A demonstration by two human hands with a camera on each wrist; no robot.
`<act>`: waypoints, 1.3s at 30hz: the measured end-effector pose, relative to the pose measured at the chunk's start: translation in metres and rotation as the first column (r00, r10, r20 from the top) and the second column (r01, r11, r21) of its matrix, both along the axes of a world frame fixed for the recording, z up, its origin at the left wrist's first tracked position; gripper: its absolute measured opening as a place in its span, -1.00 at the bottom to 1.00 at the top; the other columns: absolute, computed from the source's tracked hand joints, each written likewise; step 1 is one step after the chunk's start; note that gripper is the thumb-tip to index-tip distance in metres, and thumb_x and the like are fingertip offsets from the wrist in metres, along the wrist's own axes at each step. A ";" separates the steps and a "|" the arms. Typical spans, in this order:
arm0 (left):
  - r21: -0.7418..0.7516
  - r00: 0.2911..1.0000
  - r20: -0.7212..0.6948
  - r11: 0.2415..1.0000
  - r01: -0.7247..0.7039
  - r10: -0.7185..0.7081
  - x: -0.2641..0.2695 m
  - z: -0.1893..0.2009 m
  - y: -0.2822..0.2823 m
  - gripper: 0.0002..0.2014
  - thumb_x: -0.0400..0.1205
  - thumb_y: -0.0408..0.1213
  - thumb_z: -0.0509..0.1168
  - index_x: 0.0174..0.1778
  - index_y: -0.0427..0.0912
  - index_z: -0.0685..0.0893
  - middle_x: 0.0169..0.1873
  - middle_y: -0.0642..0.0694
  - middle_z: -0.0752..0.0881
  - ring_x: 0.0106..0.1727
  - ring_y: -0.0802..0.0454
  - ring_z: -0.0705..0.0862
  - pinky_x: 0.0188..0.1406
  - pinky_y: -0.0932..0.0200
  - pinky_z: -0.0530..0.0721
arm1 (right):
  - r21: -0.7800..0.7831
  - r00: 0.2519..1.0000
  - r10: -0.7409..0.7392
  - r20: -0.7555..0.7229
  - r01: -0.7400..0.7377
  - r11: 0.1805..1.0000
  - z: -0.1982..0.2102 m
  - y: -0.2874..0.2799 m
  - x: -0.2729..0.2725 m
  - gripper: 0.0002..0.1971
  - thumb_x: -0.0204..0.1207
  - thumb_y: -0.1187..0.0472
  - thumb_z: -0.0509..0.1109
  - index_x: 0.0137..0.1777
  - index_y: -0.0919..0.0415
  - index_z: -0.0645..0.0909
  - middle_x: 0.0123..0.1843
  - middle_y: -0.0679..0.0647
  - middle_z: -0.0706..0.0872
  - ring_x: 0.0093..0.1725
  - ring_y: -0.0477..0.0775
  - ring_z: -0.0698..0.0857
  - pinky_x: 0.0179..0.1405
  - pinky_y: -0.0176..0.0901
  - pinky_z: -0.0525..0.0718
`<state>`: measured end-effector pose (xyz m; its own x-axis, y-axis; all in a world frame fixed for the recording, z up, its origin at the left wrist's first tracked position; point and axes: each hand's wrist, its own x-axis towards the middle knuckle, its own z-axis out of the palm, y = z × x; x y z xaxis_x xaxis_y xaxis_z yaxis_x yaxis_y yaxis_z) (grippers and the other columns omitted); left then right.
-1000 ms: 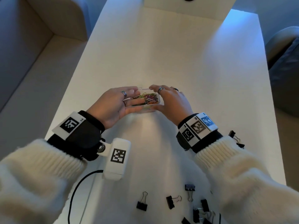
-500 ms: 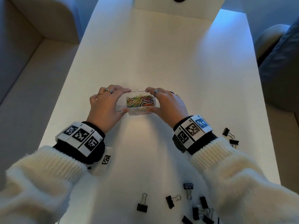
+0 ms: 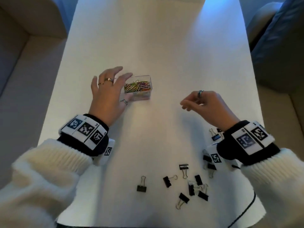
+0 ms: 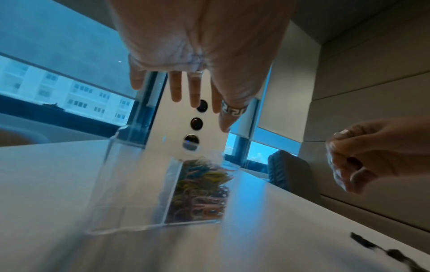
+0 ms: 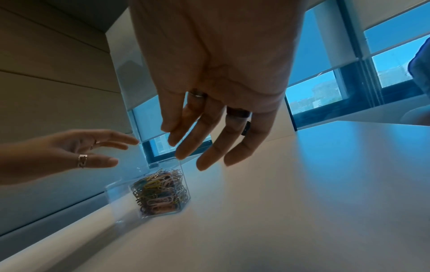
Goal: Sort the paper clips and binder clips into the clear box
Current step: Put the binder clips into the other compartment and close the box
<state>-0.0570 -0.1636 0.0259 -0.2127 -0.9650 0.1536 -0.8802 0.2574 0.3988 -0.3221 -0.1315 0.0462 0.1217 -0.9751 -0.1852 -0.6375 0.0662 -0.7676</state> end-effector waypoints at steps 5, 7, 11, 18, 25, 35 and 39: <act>0.066 0.954 -0.097 0.955 0.289 -0.282 -0.015 0.011 0.043 -0.66 0.51 -0.08 0.25 0.20 0.00 0.59 0.20 -0.10 0.58 0.22 0.00 0.42 0.22 -0.08 0.54 | 0.357 0.973 0.172 0.151 -0.216 0.909 0.011 0.034 -0.027 -0.66 0.53 -0.05 0.21 -0.11 0.18 0.71 -0.29 0.08 0.81 -0.27 0.01 0.78 -0.13 -0.12 0.74; 0.428 0.925 -0.075 0.825 0.368 -0.374 -0.018 0.011 0.070 -0.60 0.48 -0.01 0.37 0.23 0.07 0.52 0.10 0.02 0.57 0.04 0.13 0.53 0.10 0.07 0.60 | 0.547 0.939 0.245 0.242 -0.341 0.765 0.007 0.048 -0.038 -0.59 0.46 -0.13 0.19 -0.06 0.18 0.69 -0.26 0.15 0.82 -0.27 0.12 0.79 -0.12 -0.04 0.77; 0.832 0.844 0.103 0.510 0.217 -0.527 -0.018 -0.008 0.122 -0.28 0.33 0.10 0.50 0.33 0.12 0.28 0.02 0.14 0.42 -0.19 0.28 0.46 -0.18 0.29 0.46 | 0.781 0.829 0.425 0.364 -0.520 0.346 -0.014 0.081 -0.059 -0.59 0.45 -0.23 0.20 -0.07 0.08 0.68 -0.22 0.08 0.81 -0.31 0.08 0.76 -0.19 -0.18 0.72; 0.733 0.960 0.018 0.656 0.179 -0.281 -0.048 -0.048 0.156 -0.56 0.49 -0.29 0.40 0.22 -0.01 0.38 -0.01 0.11 0.45 -0.03 0.09 0.56 -0.06 0.26 0.53 | 0.832 0.722 0.588 0.366 -0.537 0.142 -0.054 0.111 -0.052 -0.64 0.62 -0.05 0.16 0.32 0.08 0.51 0.18 0.18 0.72 -0.11 -0.03 0.69 0.02 -0.07 0.65; 0.425 0.946 0.096 0.872 0.241 -0.308 -0.068 -0.048 0.192 -0.30 0.37 0.26 0.34 0.38 0.04 0.37 0.31 -0.08 0.47 0.32 -0.07 0.50 0.31 -0.01 0.49 | 0.452 0.896 0.284 0.342 -0.422 0.786 -0.045 0.106 -0.068 -0.79 0.53 -0.01 0.26 0.08 0.00 0.62 -0.13 -0.03 0.78 -0.13 -0.06 0.75 -0.09 -0.19 0.68; 0.526 0.823 0.362 0.825 0.207 -0.438 -0.124 -0.092 0.224 0.11 0.20 0.59 -0.11 0.62 0.02 -0.02 0.63 -0.21 -0.08 0.58 -0.35 -0.01 0.36 -0.49 -0.04 | 0.207 0.937 0.074 -0.341 -0.002 0.978 -0.073 0.137 -0.122 -0.01 0.28 -0.29 0.38 0.46 -0.34 -0.32 0.63 -0.18 -0.22 0.60 -0.04 -0.32 0.58 0.15 -0.18; 0.446 0.881 0.399 0.893 0.055 -0.254 -0.121 -0.081 0.209 0.11 0.24 0.59 -0.09 0.63 -0.04 -0.03 0.63 -0.23 -0.10 0.62 -0.31 -0.14 0.40 -0.42 -0.10 | 0.263 0.899 0.089 -0.430 0.030 0.964 -0.078 0.147 -0.126 0.16 0.18 -0.35 0.42 0.40 -0.31 -0.53 0.62 -0.06 -0.40 0.58 0.08 -0.44 0.55 0.20 -0.27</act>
<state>-0.1783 0.0451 -0.0551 -0.3128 -0.8650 -0.3922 -0.9486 0.3055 0.0827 -0.4483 0.0156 -0.0313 -0.0014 -0.8832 -0.4690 -0.9069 0.1987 -0.3715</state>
